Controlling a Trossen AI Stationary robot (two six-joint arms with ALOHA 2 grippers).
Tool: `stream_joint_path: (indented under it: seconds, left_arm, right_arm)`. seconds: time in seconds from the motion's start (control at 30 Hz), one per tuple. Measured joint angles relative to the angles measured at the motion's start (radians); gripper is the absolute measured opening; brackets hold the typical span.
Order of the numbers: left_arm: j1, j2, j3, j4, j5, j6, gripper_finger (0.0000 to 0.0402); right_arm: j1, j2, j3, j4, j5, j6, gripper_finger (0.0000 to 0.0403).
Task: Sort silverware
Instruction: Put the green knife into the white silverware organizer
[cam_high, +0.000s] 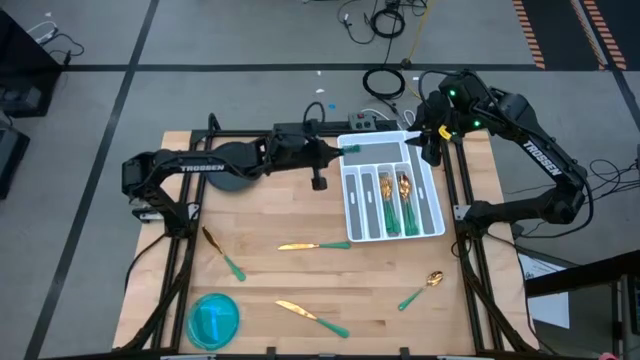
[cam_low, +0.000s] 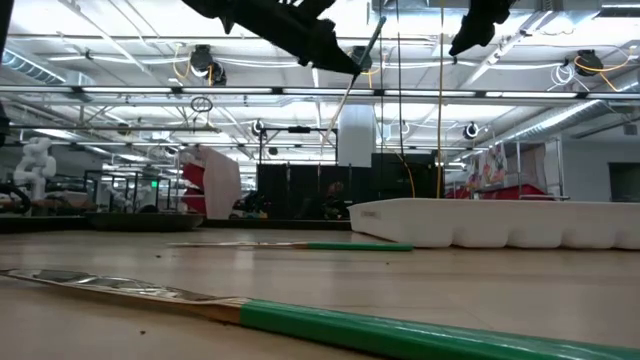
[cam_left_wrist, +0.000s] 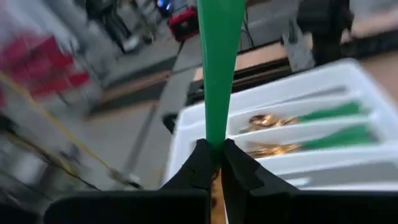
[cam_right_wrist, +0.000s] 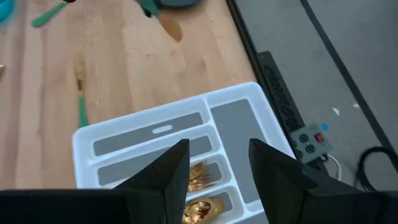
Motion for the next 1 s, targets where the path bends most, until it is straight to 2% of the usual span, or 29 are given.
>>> stream_joint_path:
  seconds: [0.23, 0.53, 0.83, 1.0]
  left_arm:
    - [-0.006, 0.038, 0.000, 0.000, 0.010, 0.386, 0.0013]
    - [-0.059, 0.112, 0.000, 0.032, 0.055, 0.767, 0.0013]
    - [-0.097, 0.238, 0.001, 0.072, 0.058, 0.976, 0.0013]
    - [-0.109, 0.331, 0.076, 0.077, 0.059, 1.009, 0.0013]
  right_arm:
    - [-0.001, 0.000, 0.000, -0.016, 0.033, 0.015, 0.0160]
    - [-0.001, 0.000, 0.000, -0.015, 0.033, 0.063, 0.0160]
    - [-0.001, 0.000, 0.000, -0.015, 0.031, 0.099, 0.0160]
    - [-0.001, 0.000, 0.000, -0.020, 0.031, 0.112, 0.0160]
